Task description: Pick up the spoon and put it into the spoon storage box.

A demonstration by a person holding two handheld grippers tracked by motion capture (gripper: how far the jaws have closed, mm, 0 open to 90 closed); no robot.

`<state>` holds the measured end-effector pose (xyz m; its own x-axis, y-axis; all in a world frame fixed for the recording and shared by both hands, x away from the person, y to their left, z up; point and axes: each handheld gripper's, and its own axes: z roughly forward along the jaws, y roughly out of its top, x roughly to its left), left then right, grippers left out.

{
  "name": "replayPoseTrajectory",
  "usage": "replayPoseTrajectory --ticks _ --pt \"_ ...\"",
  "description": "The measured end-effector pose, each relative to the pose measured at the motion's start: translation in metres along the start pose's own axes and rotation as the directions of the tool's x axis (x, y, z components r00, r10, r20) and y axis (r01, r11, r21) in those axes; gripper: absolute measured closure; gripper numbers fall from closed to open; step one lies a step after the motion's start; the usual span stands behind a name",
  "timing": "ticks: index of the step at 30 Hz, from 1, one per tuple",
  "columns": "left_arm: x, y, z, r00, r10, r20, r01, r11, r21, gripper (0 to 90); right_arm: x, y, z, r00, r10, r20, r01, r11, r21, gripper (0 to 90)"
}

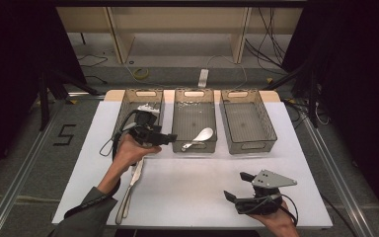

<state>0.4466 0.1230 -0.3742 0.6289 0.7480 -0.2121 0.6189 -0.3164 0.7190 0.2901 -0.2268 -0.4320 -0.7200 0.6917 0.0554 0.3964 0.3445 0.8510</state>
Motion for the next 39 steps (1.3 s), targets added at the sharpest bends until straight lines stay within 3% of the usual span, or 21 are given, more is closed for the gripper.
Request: replayPoseTrajectory --ticks 6,19,24,31,34,39 --pt "0.007 -0.01 -0.002 0.9996 -0.012 -0.026 0.013 0.9995 0.028 22.3 0.0 -0.001 0.0 1.0 0.001 -0.003 -0.001 1.0 -0.002 19.7" --pt "0.005 -0.023 -0.011 0.9975 0.021 -0.068 -0.015 0.9951 0.098 21.1 0.0 -0.001 -0.001 1.0 0.001 -0.002 -0.001 1.0 -0.001 19.7" --pt "0.005 -0.032 -0.017 0.995 0.041 -0.091 -0.028 0.9895 0.142 20.7 0.0 -0.001 0.0 1.0 -0.001 -0.003 0.001 1.0 0.001 19.7" --pt "0.008 -0.048 -0.028 0.9941 0.028 -0.105 -0.009 0.9846 0.174 20.7 0.0 -0.001 0.0 1.0 0.0 -0.006 0.0 1.0 0.001 19.7" --pt "0.013 -0.058 -0.034 0.9952 0.002 -0.098 0.016 0.9838 0.179 20.7 -0.001 -0.001 0.0 1.0 -0.001 -0.008 0.001 1.0 -0.003 19.7" --pt "0.021 -0.072 -0.042 0.9921 -0.037 -0.12 0.058 0.9824 0.178 20.7 -0.001 -0.001 0.0 1.0 -0.002 -0.007 0.002 1.0 0.002 19.7"
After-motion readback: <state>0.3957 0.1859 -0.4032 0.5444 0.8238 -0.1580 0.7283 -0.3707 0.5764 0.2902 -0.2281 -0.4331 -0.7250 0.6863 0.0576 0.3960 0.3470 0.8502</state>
